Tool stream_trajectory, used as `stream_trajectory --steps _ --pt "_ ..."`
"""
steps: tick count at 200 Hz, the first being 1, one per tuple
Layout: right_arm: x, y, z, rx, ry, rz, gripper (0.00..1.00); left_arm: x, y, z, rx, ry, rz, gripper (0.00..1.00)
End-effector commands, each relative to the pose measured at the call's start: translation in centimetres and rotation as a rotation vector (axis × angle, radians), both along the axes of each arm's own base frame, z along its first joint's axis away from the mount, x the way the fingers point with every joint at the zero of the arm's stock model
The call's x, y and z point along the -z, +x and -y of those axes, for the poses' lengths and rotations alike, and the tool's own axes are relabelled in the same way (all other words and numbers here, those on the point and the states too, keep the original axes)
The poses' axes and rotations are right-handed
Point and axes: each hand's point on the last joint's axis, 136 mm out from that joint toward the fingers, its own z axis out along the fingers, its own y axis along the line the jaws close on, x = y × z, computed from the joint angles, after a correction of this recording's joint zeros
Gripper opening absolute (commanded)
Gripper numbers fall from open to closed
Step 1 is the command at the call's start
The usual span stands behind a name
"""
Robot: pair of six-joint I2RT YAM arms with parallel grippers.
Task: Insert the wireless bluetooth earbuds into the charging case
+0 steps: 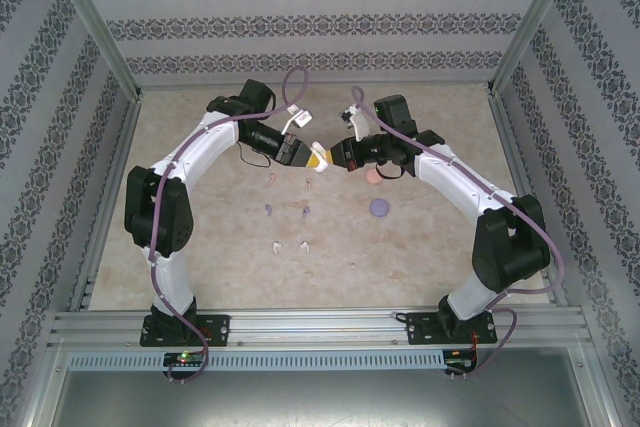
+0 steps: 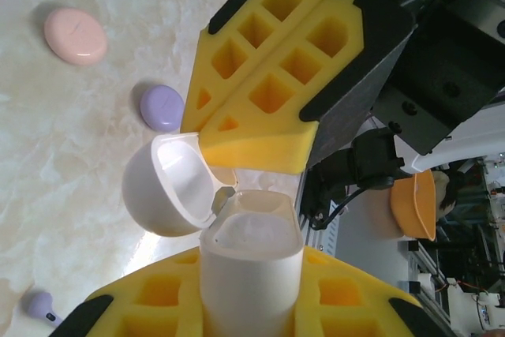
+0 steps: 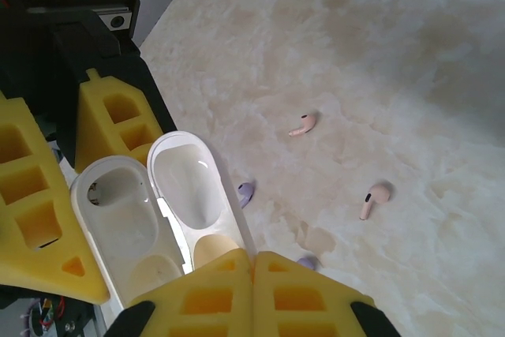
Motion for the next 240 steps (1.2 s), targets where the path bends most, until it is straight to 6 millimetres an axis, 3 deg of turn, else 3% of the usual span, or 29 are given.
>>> stream_trajectory --steps 1,20,44,63,92,131,152,181,240 --pt "-0.8 0.5 -0.2 0.025 0.021 0.009 0.23 -1.7 0.4 -0.3 -0.015 -0.029 0.081 0.0" --pt "-1.8 0.6 0.5 0.063 0.039 0.011 0.44 -1.5 0.7 -0.6 -0.05 -0.014 0.107 0.0" --pt "-3.2 0.4 2.0 0.14 0.054 0.004 0.55 -1.4 1.1 -1.3 -0.126 0.028 0.168 0.0" --pt "-3.6 0.0 3.6 0.23 0.042 -0.02 0.58 -1.3 1.5 -2.4 -0.211 0.078 0.242 0.0" --pt "-2.3 -1.2 5.8 0.357 -0.021 -0.081 0.61 -2.1 2.2 -4.5 -0.374 0.123 0.394 0.0" --pt "1.3 -3.9 6.7 0.431 -0.205 -0.107 0.7 -4.2 2.8 -8.2 -0.646 0.126 0.661 0.0" --pt "3.5 -5.6 6.0 0.407 -0.32 -0.117 0.71 -5.6 2.2 -10.5 -0.791 0.121 0.774 0.0" --pt "6.1 -7.6 4.2 0.376 -0.354 -0.181 0.69 -5.9 0.8 -13.1 -0.933 0.142 0.79 0.0" --pt "7.7 -10.8 -1.1 0.316 -0.337 -0.245 0.63 -5.0 -0.6 -16.2 -1.107 0.118 0.833 0.0"
